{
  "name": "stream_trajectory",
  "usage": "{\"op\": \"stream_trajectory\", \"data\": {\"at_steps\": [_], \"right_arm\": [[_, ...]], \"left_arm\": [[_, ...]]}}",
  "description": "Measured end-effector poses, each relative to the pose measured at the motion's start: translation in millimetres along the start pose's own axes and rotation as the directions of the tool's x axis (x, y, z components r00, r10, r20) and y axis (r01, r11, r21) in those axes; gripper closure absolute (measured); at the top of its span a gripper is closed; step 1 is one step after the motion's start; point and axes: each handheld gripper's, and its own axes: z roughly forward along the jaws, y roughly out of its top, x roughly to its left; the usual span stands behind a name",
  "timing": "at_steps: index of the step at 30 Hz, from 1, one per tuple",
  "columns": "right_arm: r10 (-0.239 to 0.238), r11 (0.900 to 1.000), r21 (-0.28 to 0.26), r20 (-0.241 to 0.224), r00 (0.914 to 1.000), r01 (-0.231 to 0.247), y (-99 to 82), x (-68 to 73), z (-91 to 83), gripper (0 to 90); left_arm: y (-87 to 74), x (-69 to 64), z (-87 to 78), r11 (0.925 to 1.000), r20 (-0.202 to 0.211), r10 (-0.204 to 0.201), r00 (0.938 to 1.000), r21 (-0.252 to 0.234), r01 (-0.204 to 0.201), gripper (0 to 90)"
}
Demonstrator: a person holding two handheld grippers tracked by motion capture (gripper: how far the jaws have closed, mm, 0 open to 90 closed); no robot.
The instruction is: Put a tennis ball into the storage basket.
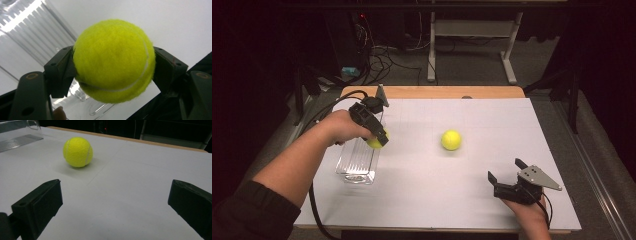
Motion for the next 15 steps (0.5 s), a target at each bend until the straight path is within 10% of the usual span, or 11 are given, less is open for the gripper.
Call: {"op": "stream_trajectory", "data": {"at_steps": [15], "right_arm": [[-0.001,1.0000,0.003,-0.001,1.0000,0.001,-0.2,-0.6,-0.2,0.0]], "left_arm": [[-12.8,33.6,-4.2,0.9952,-0.022,-0.097,0.9950,-0.011,0.097,27.2]]}}
